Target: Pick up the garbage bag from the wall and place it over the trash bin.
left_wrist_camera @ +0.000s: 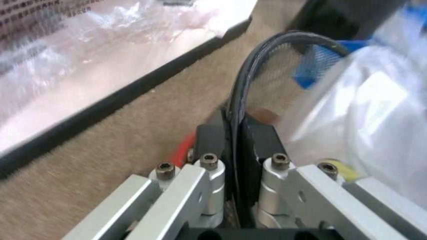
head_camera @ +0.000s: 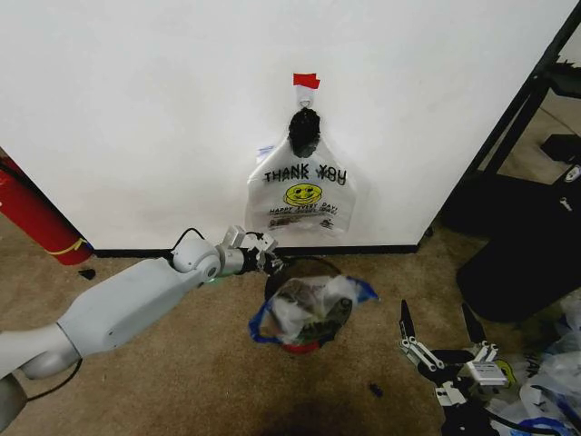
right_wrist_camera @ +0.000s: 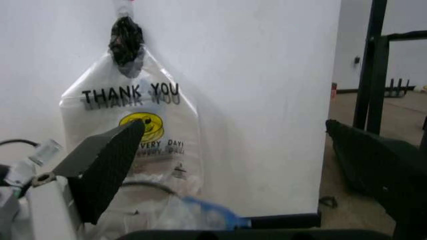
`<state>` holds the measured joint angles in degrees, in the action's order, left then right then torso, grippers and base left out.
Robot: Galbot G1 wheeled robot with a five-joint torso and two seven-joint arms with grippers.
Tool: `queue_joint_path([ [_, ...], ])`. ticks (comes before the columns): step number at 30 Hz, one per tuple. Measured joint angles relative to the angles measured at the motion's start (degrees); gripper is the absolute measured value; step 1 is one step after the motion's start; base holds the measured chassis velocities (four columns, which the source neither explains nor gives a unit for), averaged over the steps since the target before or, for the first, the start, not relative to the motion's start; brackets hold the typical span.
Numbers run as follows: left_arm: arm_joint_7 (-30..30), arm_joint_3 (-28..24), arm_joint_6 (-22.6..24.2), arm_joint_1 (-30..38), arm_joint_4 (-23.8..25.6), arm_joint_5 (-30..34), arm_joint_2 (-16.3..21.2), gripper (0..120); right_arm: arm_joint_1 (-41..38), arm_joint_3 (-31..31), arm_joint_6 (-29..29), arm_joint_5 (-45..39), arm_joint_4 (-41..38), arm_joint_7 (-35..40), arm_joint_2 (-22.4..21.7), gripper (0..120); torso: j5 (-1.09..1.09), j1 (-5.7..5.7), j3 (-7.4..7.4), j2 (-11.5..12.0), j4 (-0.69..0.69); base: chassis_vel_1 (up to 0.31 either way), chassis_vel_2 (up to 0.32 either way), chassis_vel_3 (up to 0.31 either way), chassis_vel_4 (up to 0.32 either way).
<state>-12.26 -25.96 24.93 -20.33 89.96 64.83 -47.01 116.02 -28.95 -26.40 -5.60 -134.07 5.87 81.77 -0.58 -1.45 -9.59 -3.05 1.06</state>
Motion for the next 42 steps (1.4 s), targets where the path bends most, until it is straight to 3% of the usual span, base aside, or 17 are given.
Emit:
queue_joint_path([
  [2, 1.9, 1.6, 0.4, -1.7, 2.1, 1.6, 0.6, 3, -0.3, 0.0, 0.5, -0.2, 0.1, 0.1, -0.1, 100, 0.01, 0.00, 0.00, 0.0, -0.02, 0.000, 0.000, 0.000, 0.000],
  [6, 13.3, 11.3, 0.1, -12.6, 11.0, 6.1, 2.1, 3, -2.2, 0.5, 2.0, -0.8, 1.4, 0.4, -0.6, 100, 0.00, 0.00, 0.01, 0.0, -0.02, 0.000, 0.000, 0.000, 0.000],
  [7, 13.3, 11.3, 0.1, -12.6, 11.0, 6.1, 2.1, 3, -2.2, 0.5, 2.0, -0.8, 1.4, 0.4, -0.6, 100, 0.00, 0.00, 0.01, 0.0, -0.02, 0.000, 0.000, 0.000, 0.000],
  [14, 26.3, 27.7, -4.2, -30.6, 17.6, 7.4, 1.1, 3, -3.4, 0.5, 2.6, -1.6, 3.9, 0.3, -1.4, 100, -0.01, 0.00, 0.01, 0.0, -0.02, 0.000, 0.000, 0.000, 0.000],
  [18, 30.8, 32.1, -6.6, -36.9, 21.0, 7.9, 0.8, 3, -3.8, 0.9, 3.0, -1.6, 5.2, 0.1, -1.8, 100, 0.02, 0.01, 0.01, 0.0, -0.03, 0.000, 0.000, 0.000, 0.000],
  [26, 37.8, 33.5, -10.6, -43.5, 25.5, 7.2, -3.6, 3, -5.5, 1.2, 3.2, -1.7, 7.3, 0.2, -1.8, 100, 0.01, 0.00, 0.01, 0.0, -0.02, 0.000, 0.000, 0.000, 0.000],
  [34, 40.4, 31.5, -12.1, -46.0, 23.6, 1.5, -9.3, 3, -5.7, 1.3, 3.1, -1.9, 7.9, 0.2, -1.6, 100, 0.00, 0.00, 0.00, 0.0, -0.02, 0.000, 0.000, 0.000, 0.000],
  [42, 40.8, 32.1, -13.2, -47.3, 23.6, 0.8, -10.3, 3, -5.8, 1.7, 2.6, -2.0, 8.1, 0.6, -1.3, 100, 0.01, 0.00, 0.00, 0.0, -0.03, 0.000, 0.000, 0.000, 0.000],
])
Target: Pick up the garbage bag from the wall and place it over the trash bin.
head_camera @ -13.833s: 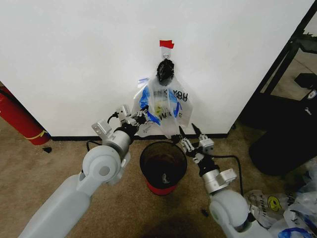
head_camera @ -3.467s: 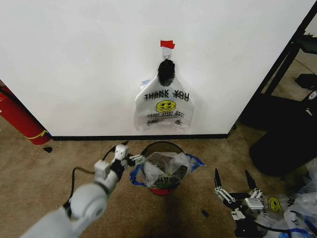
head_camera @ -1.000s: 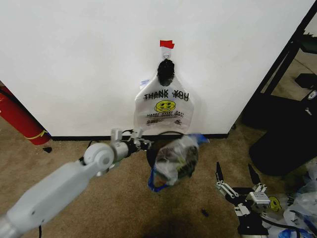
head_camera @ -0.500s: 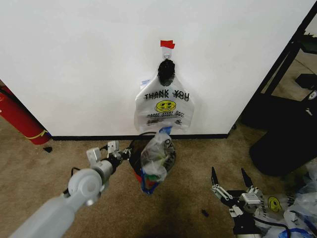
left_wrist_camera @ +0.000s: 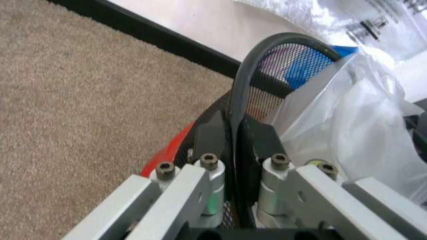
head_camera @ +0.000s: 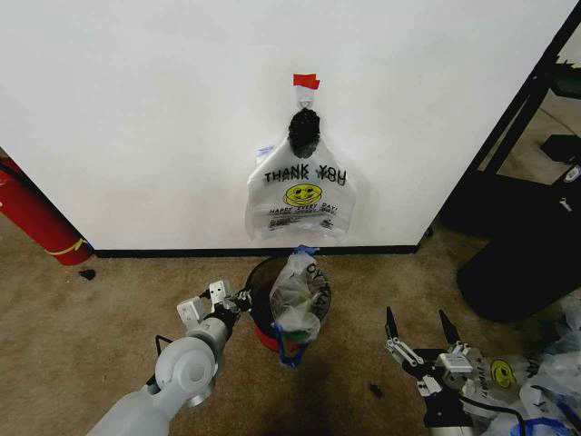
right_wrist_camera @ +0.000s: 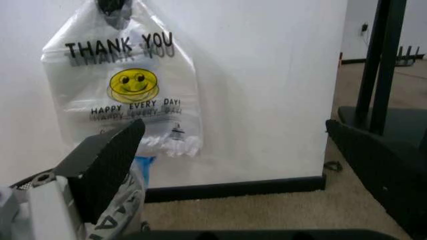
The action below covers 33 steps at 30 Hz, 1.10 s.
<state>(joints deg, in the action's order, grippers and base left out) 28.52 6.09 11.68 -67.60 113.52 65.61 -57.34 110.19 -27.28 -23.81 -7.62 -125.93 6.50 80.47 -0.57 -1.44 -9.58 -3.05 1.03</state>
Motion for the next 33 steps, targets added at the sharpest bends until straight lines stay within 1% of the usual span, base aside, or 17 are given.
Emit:
queue_joint_path([
  [2, 0.0, 0.5, -0.1, -0.4, 0.0, 0.4, -0.4, 3, 0.0, 0.2, 0.0, 0.0, 0.0, 0.0, 0.1, 100, 0.00, 0.00, 0.00, 0.0, 0.00, 0.000, 0.000, 0.000, 0.000],
  [4, 0.0, 0.8, -0.1, -0.7, -0.1, 0.6, -0.7, 9, -0.1, 0.3, 0.0, 0.0, 0.0, 0.1, 0.1, 100, 0.00, 0.00, 0.00, 0.0, 0.00, 0.000, 0.000, 0.000, 0.000],
  [6, 0.0, 0.8, -0.1, -0.8, -0.3, 0.6, -0.8, 11, -0.1, 0.3, 0.0, 0.1, 0.0, 0.1, 0.1, 100, 0.00, 0.00, 0.00, 0.0, 0.01, 0.000, 0.000, 0.000, 0.000],
  [7, 0.1, 0.8, -0.1, -1.0, -0.4, 0.4, -1.0, 18, -0.2, 0.4, 0.1, 0.1, -0.1, 0.2, 0.1, 100, 0.00, 0.00, 0.00, 0.0, 0.00, 0.000, 0.000, 0.000, 0.000],
  [10, 0.6, 1.1, -0.1, -1.5, -0.2, -0.1, -1.4, 27, -0.2, 0.5, 0.3, 0.2, -0.2, 0.4, 0.1, 100, -0.01, 0.00, 0.00, 0.0, 0.01, 0.000, 0.000, 0.000, 0.000],
  [12, 1.4, 1.8, 0.0, -2.0, 0.9, -1.1, -1.4, 38, -0.2, 0.6, 0.5, 0.2, -0.3, 0.5, 0.0, 100, -0.01, 0.00, 0.00, 0.0, 0.01, 0.000, 0.000, 0.000, 0.000],
  [13, 1.4, 1.8, 0.0, -2.0, 0.9, -1.1, -1.4, 38, -0.2, 0.6, 0.5, 0.2, -0.3, 0.5, 0.0, 100, -0.01, 0.00, 0.00, 0.0, 0.01, 0.000, 0.000, 0.000, 0.000],
  [16, 2.4, 2.8, 0.3, -2.6, 2.7, -2.7, -0.6, 49, -0.3, 0.8, 0.9, 0.2, -0.4, 0.9, -0.1, 100, -0.01, 0.00, 0.00, 0.0, 0.00, 0.000, 0.000, 0.000, 0.000],
  [18, 3.2, 4.8, 0.8, -3.1, 5.4, -4.5, 0.9, 59, -0.3, 1.0, 1.0, 0.2, -0.4, 1.1, 0.1, 100, -0.01, 0.00, 0.00, 0.0, 0.00, 0.000, 0.000, 0.000, 0.000],
  [19, 3.2, 4.8, 0.8, -3.1, 5.4, -4.5, 0.9, 59, -0.3, 1.0, 1.0, 0.2, -0.4, 1.1, 0.1, 100, -0.01, 0.00, 0.00, 0.0, 0.00, 0.000, 0.000, 0.000, 0.000],
  [22, 5.3, 7.0, 1.3, -2.3, 8.9, -4.8, 1.7, 73, -0.2, 0.8, 1.1, 0.1, 0.0, 1.4, 0.0, 100, -0.01, 0.00, 0.00, 0.0, 0.00, 0.000, 0.000, 0.000, 0.000],
  [25, 3.8, 6.5, 3.1, -1.0, 12.9, -5.6, 3.5, 84, -0.3, 0.6, 2.0, -0.1, 0.5, 2.1, -0.1, 100, -0.01, -0.01, 0.00, 0.0, 0.00, 0.000, 0.000, 0.000, 0.000],
  [26, 3.8, 6.5, 3.1, -1.0, 12.9, -5.6, 3.5, 84, -0.3, 0.6, 2.0, -0.1, 0.5, 2.1, -0.1, 100, -0.01, -0.01, 0.00, 0.0, 0.00, 0.000, 0.000, 0.000, 0.000],
  [28, 1.8, 4.2, 7.3, -0.1, 15.4, -6.9, 5.4, 93, -0.6, 0.6, 3.2, 0.1, 0.8, 3.2, 0.1, 100, 0.00, -0.01, 0.00, 0.0, 0.00, 0.000, 0.000, 0.000, 0.000],
  [30, 0.6, 1.7, 13.6, 1.1, 16.9, -8.7, 7.2, 99, -0.7, 0.8, 3.8, 0.7, 1.1, 3.8, 0.7, 100, 0.00, -0.01, 0.00, 0.0, 0.00, 0.000, 0.000, 0.000, 0.000],
  [32, -1.5, -1.3, 16.8, 2.7, 16.4, -13.6, 9.1, 100, -0.6, 1.1, 4.1, 1.1, 1.3, 4.1, 1.0, 100, -0.01, -0.01, 0.00, 0.0, 0.00, 0.000, 0.000, 0.000, 0.000],
  [33, -1.5, -1.3, 16.8, 2.7, 16.4, -13.6, 9.1, 100, -0.6, 1.1, 4.1, 1.1, 1.3, 4.1, 1.0, 100, -0.01, -0.01, 0.00, 0.0, 0.00, 0.000, 0.000, 0.000, 0.000],
])
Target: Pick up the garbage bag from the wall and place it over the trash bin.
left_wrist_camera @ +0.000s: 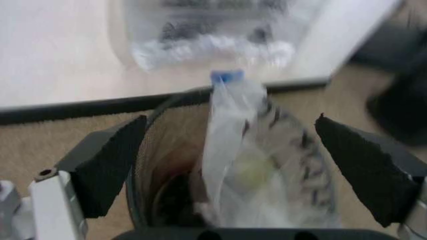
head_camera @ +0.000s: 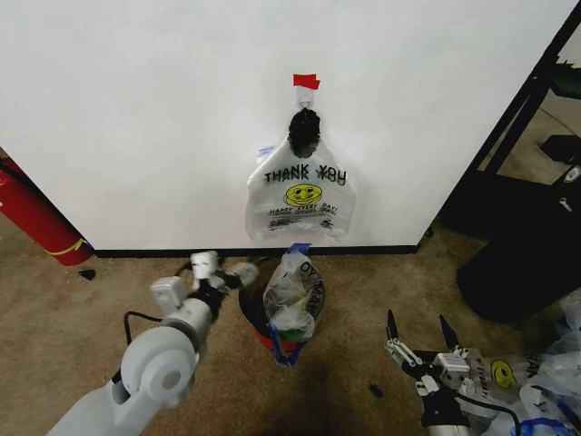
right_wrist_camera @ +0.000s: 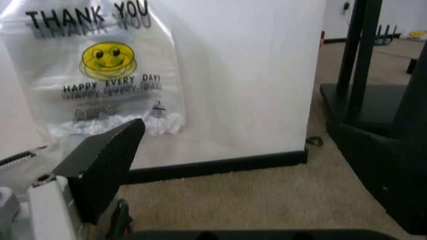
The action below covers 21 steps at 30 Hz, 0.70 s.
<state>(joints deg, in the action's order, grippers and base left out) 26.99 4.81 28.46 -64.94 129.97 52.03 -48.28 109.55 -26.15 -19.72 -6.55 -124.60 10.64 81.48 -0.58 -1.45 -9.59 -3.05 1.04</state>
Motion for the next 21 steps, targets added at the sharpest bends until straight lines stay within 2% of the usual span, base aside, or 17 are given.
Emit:
queue_joint_path([
  [3, -3.8, -4.6, 1.4, 3.2, -2.3, -8.3, 3.1, 100, 0.0, 0.1, 0.2, 0.2, 0.4, 0.3, 0.0, 100, 0.00, 0.00, 0.00, 0.0, 0.01, 0.000, 0.000, 0.000, 0.000],
  [6, -5.5, -8.0, 1.3, 6.6, -4.3, -12.0, 5.0, 100, -0.1, 0.0, 0.4, 0.2, 0.5, 0.3, -0.2, 100, 0.00, 0.00, 0.00, 0.0, -0.01, 0.000, 0.000, 0.000, 0.000],
  [15, -7.3, -13.2, 1.5, 11.8, -7.4, -11.8, 4.7, 91, -0.7, 0.1, 1.0, 0.4, 0.8, 0.4, -0.2, 100, 0.00, 0.00, -0.01, 0.0, 0.00, 0.000, 0.000, 0.000, 0.000],
  [20, -7.9, -15.8, 2.0, 13.7, -8.8, -11.1, 4.1, 75, -0.7, 0.0, 1.2, 0.4, 0.5, 0.5, -0.4, 100, 0.01, 0.00, 0.00, 0.0, 0.00, 0.000, 0.000, 0.000, 0.000],
  [21, -7.9, -16.4, 2.0, 14.1, -9.5, -10.8, 3.9, 65, -0.6, -0.1, 1.2, 0.3, 0.5, 0.6, -0.5, 100, 0.00, 0.00, -0.01, 0.0, 0.00, 0.000, 0.000, 0.000, 0.000],
])
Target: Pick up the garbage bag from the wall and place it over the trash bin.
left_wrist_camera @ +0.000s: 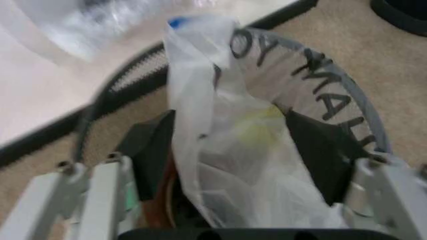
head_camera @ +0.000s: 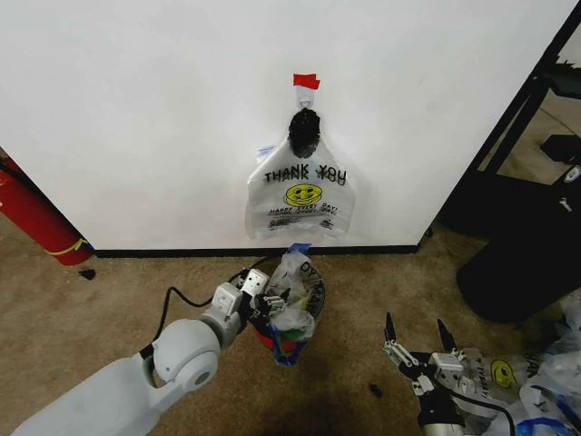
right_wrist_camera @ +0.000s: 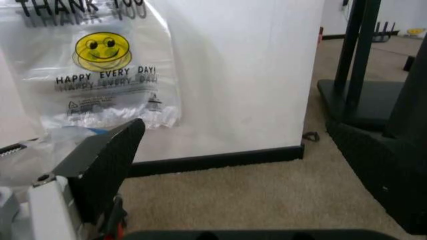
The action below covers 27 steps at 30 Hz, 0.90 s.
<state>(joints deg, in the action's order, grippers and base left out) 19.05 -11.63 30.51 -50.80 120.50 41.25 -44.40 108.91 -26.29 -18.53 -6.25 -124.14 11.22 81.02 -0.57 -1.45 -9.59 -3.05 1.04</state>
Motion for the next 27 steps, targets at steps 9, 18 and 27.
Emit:
queue_joint_path([
  [9, 0.7, -0.7, 0.2, 1.5, -3.8, 5.6, -1.6, 35, -0.6, -0.6, 1.0, -3.2, -0.7, 0.0, 0.2, 100, 0.00, 0.00, 0.00, 0.0, 0.00, 0.000, 0.000, 0.000, 0.000],
  [18, 2.3, 0.4, -1.7, 1.2, -4.2, 6.7, -1.7, 0, -2.3, -0.1, 3.2, -3.4, -1.0, 0.1, -0.3, 100, 0.00, 0.00, 0.00, 0.0, 0.00, 0.000, 0.000, 0.000, 0.000],
  [27, 3.7, 2.9, -1.4, -1.0, -2.0, 9.1, -1.1, 0, -7.1, 1.9, 12.1, -10.4, -2.5, 1.4, -6.7, 100, 0.00, 0.01, 0.00, 0.0, 0.00, 0.000, 0.000, 0.000, 0.000],
])
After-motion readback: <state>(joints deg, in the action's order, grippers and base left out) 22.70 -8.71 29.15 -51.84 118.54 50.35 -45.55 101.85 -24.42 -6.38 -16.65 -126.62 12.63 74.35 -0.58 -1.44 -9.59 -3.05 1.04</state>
